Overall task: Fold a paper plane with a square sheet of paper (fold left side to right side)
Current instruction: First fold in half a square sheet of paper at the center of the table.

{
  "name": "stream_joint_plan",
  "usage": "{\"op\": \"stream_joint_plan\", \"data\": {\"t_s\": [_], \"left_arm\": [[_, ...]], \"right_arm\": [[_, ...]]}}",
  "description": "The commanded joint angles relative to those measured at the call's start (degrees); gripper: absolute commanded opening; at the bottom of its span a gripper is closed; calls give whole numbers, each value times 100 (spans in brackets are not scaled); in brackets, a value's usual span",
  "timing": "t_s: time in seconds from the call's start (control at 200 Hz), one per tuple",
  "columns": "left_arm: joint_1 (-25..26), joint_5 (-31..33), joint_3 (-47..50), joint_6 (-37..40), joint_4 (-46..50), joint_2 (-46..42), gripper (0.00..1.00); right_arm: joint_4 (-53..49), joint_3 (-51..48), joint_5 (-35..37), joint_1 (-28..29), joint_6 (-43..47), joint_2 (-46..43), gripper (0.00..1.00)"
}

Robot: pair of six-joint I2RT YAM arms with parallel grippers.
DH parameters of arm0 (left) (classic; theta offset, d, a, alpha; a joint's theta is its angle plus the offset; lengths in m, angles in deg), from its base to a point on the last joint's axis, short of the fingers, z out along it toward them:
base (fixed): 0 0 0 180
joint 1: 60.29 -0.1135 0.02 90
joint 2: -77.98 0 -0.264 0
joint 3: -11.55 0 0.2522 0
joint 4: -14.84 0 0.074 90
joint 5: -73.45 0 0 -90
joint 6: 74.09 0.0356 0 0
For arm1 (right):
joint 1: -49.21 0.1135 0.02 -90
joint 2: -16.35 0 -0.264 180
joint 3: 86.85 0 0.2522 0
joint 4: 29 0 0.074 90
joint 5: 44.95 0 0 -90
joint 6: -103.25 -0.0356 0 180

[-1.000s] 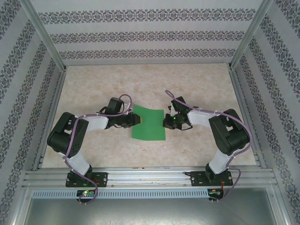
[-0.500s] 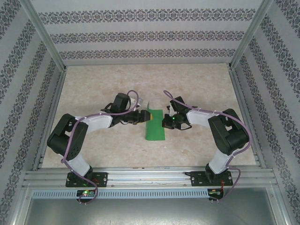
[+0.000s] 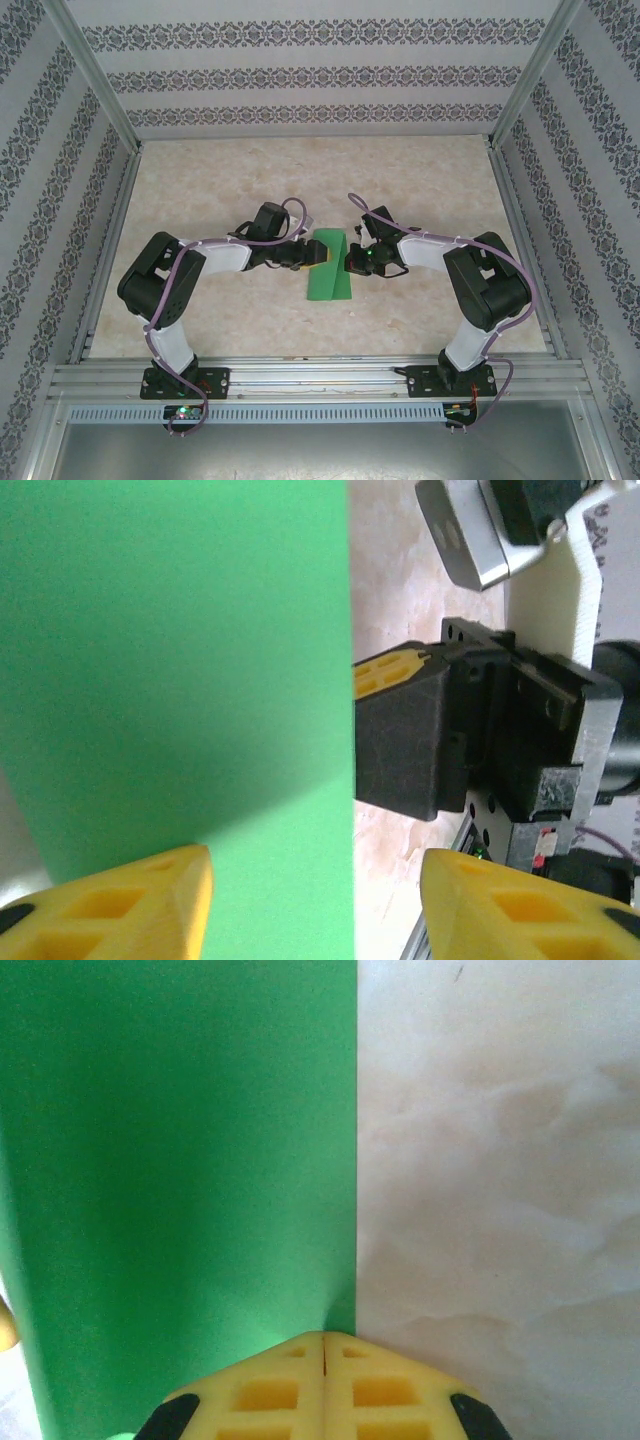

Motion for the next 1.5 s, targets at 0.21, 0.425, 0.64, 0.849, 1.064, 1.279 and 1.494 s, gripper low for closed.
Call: {"op": "stream_joint_plan", "data": {"t_s": [0.21,0.425,0.64,0.849,1.064,1.279,1.494], "left_arm": [[56,327,-192,-48,-56,162,38],[56,368,-214,-9,45,184,30],[58,368,-207,11,92,166,25],[58,359,-217,28,133,158,22],[68,343,-216,38,142,167,21],[76,332,-232,55,170,175,21],[85,334,-241,88,220,176,21]], "right_arm": [[4,-118,6,57,-25,-214,3],[21,-162,64,35,-37,-474,3],[-28,-312,-18,-302,141,-929,15],[955,-683,-1383,-715,70,-1081,39],[1727,-729,-1995,-643,-262,-713,46],[1893,-603,-1980,-459,-336,-315,45],[2017,-492,-2011,-331,-397,-132,35]]}}
